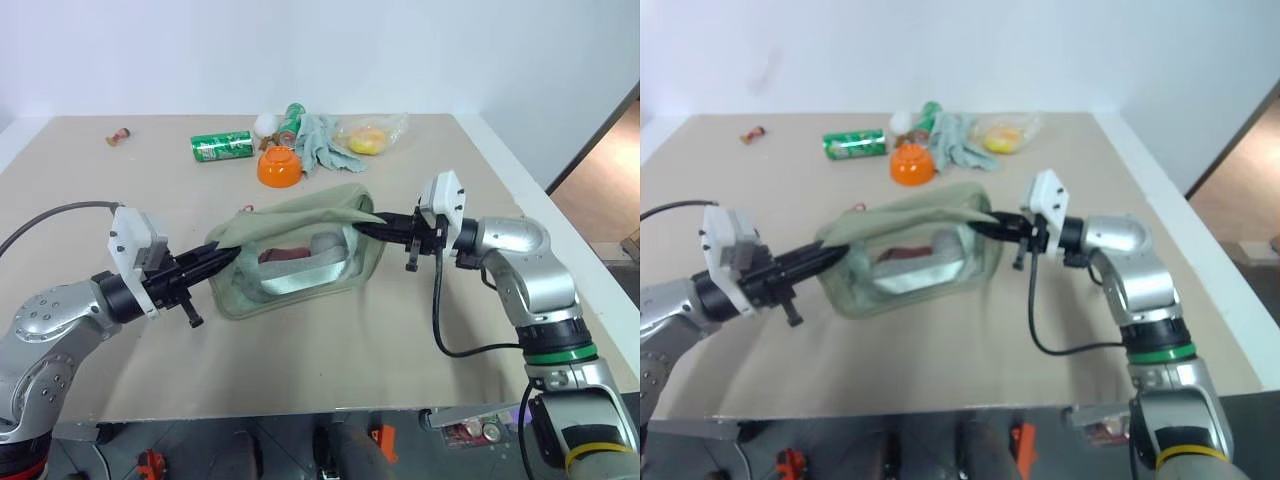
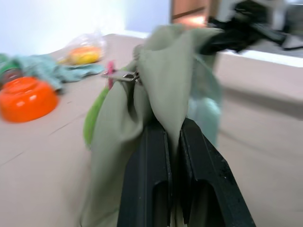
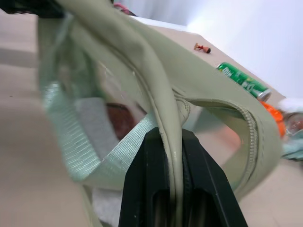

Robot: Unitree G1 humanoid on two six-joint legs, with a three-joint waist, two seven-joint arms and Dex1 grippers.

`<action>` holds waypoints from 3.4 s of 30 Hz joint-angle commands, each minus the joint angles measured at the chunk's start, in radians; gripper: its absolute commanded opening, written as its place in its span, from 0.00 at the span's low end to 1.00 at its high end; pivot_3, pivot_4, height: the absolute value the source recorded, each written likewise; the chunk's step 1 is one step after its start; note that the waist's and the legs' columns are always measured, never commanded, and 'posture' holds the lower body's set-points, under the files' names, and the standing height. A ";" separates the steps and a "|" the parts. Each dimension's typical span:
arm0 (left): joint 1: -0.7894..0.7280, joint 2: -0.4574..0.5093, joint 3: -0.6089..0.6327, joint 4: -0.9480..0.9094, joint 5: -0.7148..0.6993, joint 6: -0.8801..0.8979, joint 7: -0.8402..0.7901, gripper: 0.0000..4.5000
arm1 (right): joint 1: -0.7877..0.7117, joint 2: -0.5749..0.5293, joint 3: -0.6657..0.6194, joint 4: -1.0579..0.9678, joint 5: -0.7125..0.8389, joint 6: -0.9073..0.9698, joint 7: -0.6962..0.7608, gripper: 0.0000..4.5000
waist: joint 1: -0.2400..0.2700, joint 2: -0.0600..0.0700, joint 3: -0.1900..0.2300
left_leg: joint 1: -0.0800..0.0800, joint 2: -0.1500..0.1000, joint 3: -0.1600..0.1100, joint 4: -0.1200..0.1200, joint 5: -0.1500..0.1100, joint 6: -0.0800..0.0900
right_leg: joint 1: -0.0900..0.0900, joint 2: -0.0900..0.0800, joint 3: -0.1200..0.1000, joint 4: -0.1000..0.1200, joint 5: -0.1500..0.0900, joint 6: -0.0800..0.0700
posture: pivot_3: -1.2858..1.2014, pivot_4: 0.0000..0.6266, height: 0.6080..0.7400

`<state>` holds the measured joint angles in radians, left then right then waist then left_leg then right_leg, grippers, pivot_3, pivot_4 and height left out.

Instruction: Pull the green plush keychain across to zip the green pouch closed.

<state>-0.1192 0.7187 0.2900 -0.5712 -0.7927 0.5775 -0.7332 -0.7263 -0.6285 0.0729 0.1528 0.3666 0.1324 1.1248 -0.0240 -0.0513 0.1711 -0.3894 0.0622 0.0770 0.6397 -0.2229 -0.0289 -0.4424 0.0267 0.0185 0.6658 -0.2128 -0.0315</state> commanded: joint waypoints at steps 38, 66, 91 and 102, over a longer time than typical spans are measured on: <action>-0.144 0.017 -0.077 0.111 0.094 -0.071 -0.086 0.00 | -0.176 -0.267 -0.257 0.118 0.254 0.517 0.007 0.93 | -0.002 0.001 0.001 | 0.000 -0.001 0.000 0.000 -0.001 0.000 | 0.000 0.000 0.001 -0.001 0.000 0.001 | 0.52 0.24 1.00; -0.119 0.020 -0.061 0.059 0.156 -0.097 -0.039 0.00 | -0.348 0.218 0.089 0.371 -0.128 0.042 0.318 0.93 | -0.022 0.002 0.001 | -0.002 0.001 -0.001 -0.001 -0.001 0.000 | -0.002 -0.002 0.000 0.001 -0.001 -0.001 | 0.52 0.24 1.00; -0.100 -0.020 -0.081 0.020 0.155 -0.074 -0.006 0.00 | -0.345 0.317 0.117 0.414 -0.171 -0.002 0.231 0.61 | -0.021 0.002 0.001 | -0.002 0.001 0.000 -0.001 0.000 -0.001 | -0.001 -0.003 -0.001 0.001 -0.001 -0.001 | 0.52 0.24 1.00; -0.107 -0.024 -0.081 0.043 0.173 -0.084 -0.004 0.00 | -0.355 0.305 0.110 0.434 -0.183 -0.021 0.220 0.01 | -0.020 0.002 0.001 | -0.002 0.001 0.000 -0.001 0.000 -0.001 | -0.001 -0.003 -0.001 0.001 -0.001 -0.001 | 0.52 0.24 1.00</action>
<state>-0.2080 0.6938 0.1959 -0.5192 -0.6224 0.5140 -0.7493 -1.0666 -0.3151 0.1953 0.5958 0.1866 0.1272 1.3461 -0.0444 -0.0492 0.1724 -0.3916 0.0633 0.0765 0.6391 -0.2231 -0.0295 -0.4437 0.0237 0.0177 0.6667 -0.2134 -0.0321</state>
